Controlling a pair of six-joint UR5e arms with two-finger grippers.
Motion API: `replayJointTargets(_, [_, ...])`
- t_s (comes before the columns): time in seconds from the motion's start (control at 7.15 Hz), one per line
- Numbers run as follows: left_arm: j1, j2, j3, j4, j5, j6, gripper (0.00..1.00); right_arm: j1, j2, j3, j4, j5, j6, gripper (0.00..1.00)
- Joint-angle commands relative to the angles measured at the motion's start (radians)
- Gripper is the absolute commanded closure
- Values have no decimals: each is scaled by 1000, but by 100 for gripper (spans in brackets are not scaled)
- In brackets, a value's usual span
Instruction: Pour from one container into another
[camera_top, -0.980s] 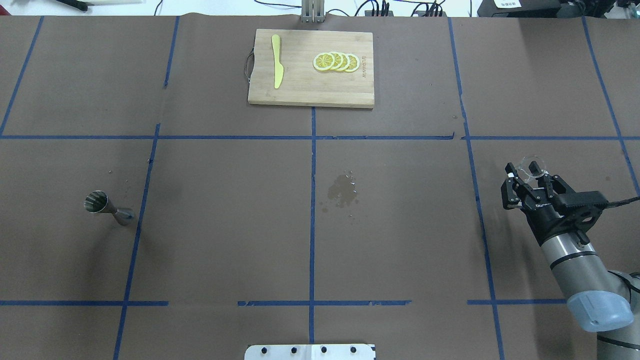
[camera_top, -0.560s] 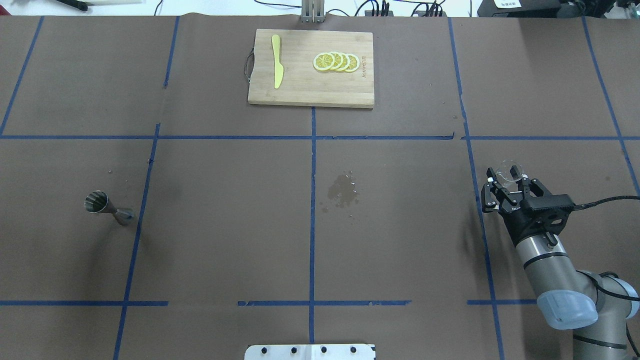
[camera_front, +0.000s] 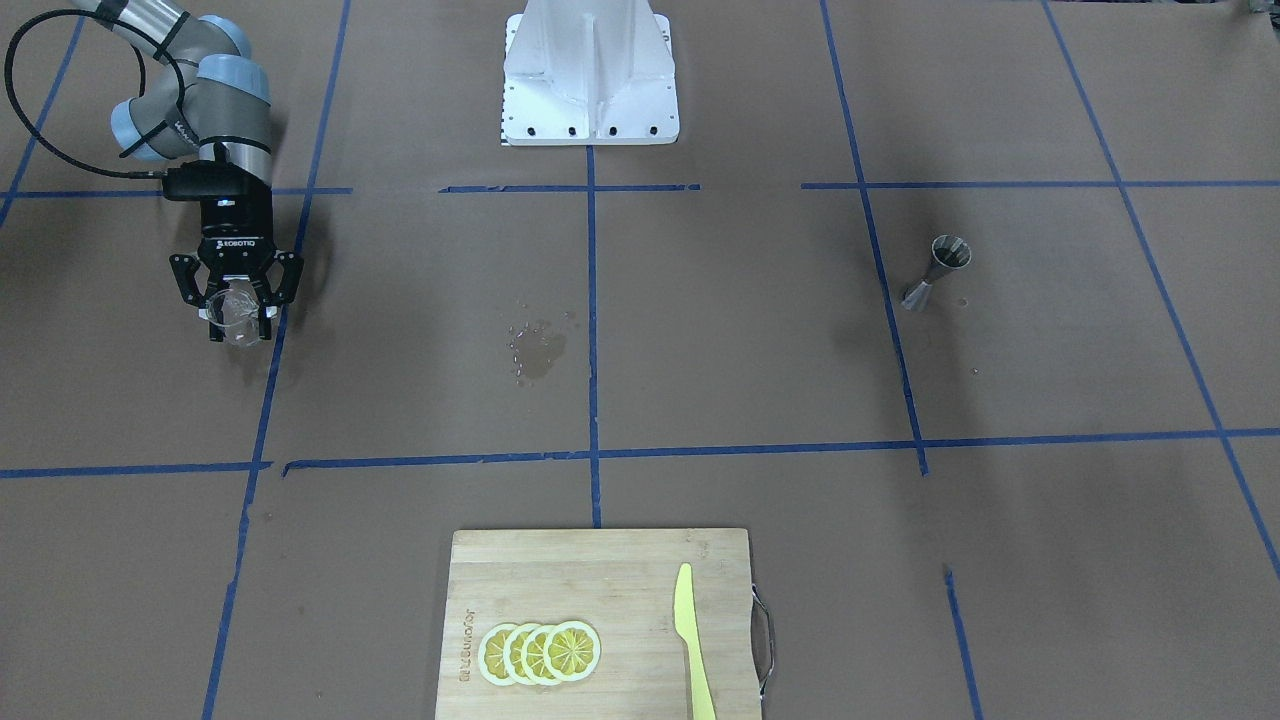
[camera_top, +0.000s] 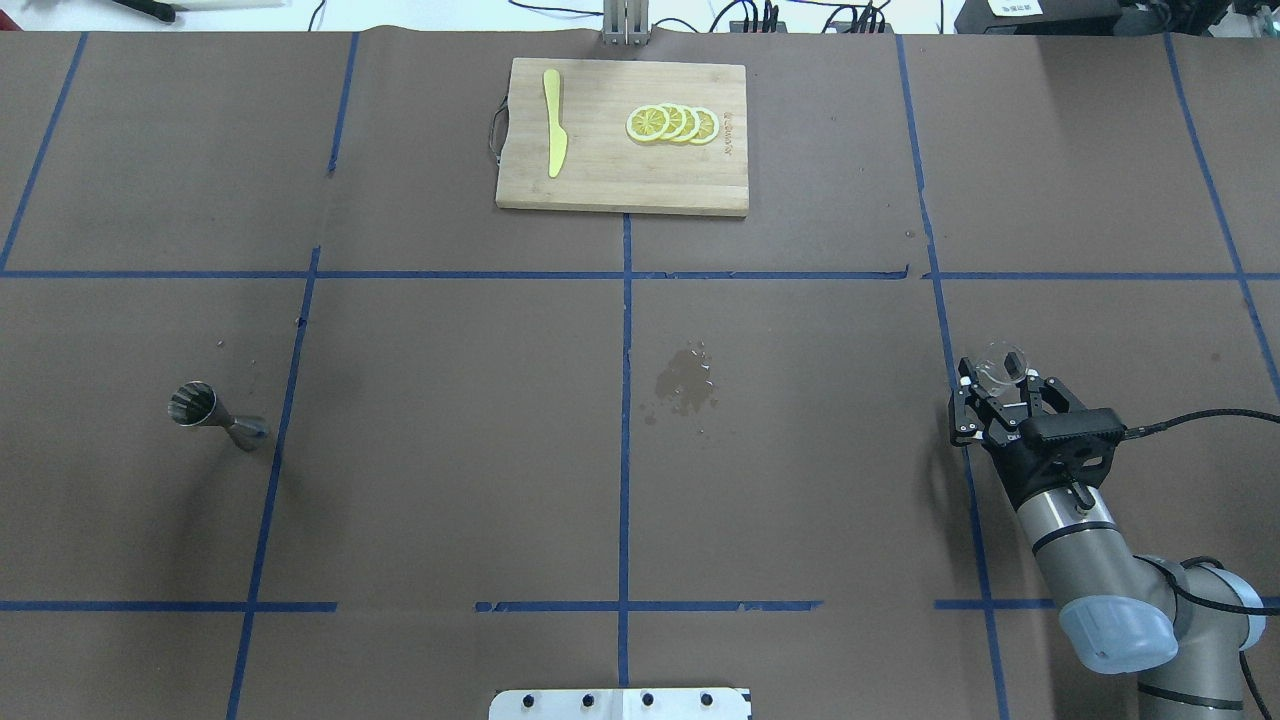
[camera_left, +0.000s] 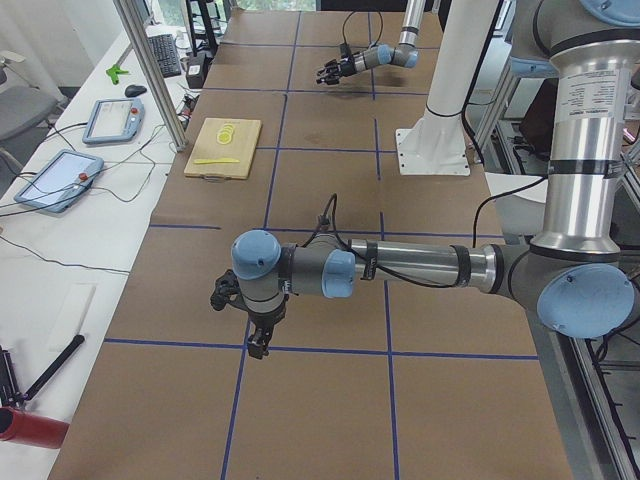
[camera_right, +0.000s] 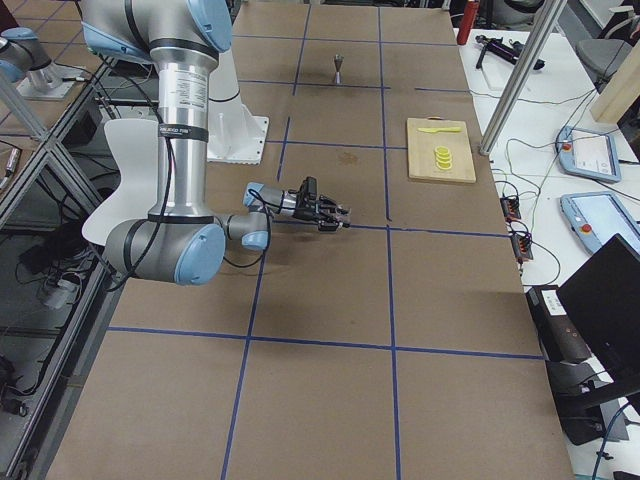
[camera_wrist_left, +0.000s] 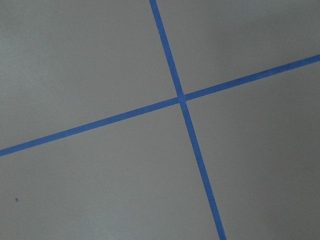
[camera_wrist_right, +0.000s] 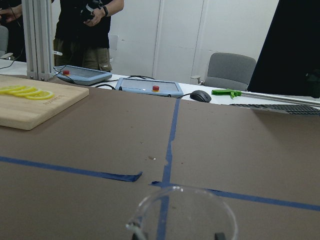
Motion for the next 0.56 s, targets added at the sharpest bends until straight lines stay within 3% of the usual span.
replayJointTargets(0.0, [0,0,0,0,-1,0,0,-15,0,-7,5,0,46,100])
replayJointTargets(0.14, [0,0,0,0,-1,0,0,-21,-1,-7,5,3,67,100])
replayJointTargets(0.42, [0,0,0,0,-3,0,0,-35,-3,-10,5,3,97,90])
